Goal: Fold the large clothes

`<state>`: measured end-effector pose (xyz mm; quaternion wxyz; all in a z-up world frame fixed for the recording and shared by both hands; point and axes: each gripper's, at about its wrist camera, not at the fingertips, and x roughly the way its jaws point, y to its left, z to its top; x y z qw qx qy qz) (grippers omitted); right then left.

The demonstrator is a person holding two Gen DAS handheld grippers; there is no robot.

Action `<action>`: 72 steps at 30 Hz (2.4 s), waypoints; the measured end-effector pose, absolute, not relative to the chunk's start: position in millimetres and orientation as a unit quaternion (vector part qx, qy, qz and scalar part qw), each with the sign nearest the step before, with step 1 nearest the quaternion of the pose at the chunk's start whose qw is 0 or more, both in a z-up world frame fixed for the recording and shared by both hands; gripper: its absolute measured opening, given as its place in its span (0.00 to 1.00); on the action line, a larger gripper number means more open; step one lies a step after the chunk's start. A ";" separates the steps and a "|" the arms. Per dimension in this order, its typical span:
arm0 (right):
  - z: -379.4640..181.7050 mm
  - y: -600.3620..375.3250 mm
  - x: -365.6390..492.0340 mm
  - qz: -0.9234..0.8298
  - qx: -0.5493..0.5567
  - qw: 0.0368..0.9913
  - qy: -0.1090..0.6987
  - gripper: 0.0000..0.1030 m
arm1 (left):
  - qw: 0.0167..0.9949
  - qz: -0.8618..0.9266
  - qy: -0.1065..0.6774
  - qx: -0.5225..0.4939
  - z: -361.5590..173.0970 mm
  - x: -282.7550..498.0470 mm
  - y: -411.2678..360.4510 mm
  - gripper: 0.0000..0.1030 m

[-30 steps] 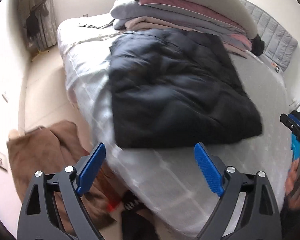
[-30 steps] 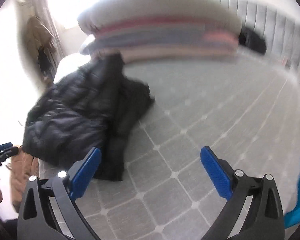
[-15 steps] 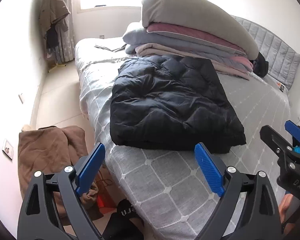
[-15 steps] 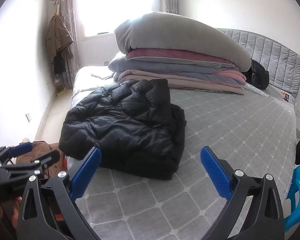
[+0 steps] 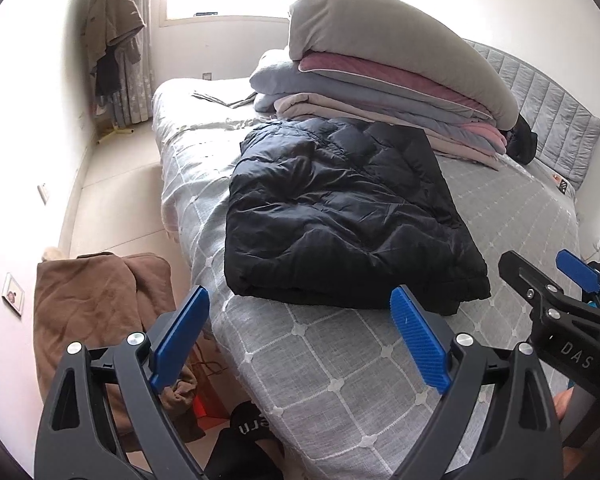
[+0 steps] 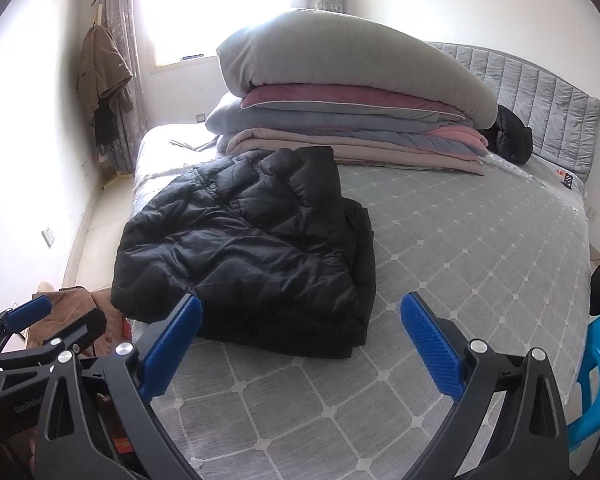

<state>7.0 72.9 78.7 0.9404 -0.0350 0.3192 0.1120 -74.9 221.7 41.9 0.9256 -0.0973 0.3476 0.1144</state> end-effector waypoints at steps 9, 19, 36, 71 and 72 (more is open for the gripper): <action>78.8 63.9 7.6 0.106 -0.025 0.939 0.325 0.93 | 0.927 0.116 0.346 -0.089 44.6 -74.2 215.5 0.86; 79.8 62.8 6.8 0.107 -0.024 0.939 0.326 0.93 | 0.928 0.117 0.345 -0.080 45.0 -73.8 210.3 0.86; 80.4 64.5 5.7 0.110 -0.027 0.938 0.327 0.93 | 0.928 0.114 0.347 -0.078 44.7 -72.2 208.9 0.86; 76.3 63.5 6.6 0.120 -0.022 0.935 0.333 0.93 | 0.927 0.114 0.351 -0.070 40.2 -71.0 205.0 0.86; 75.9 64.1 6.2 0.120 -0.022 0.935 0.333 0.93 | 0.927 0.114 0.351 -0.070 40.0 -71.0 205.0 0.86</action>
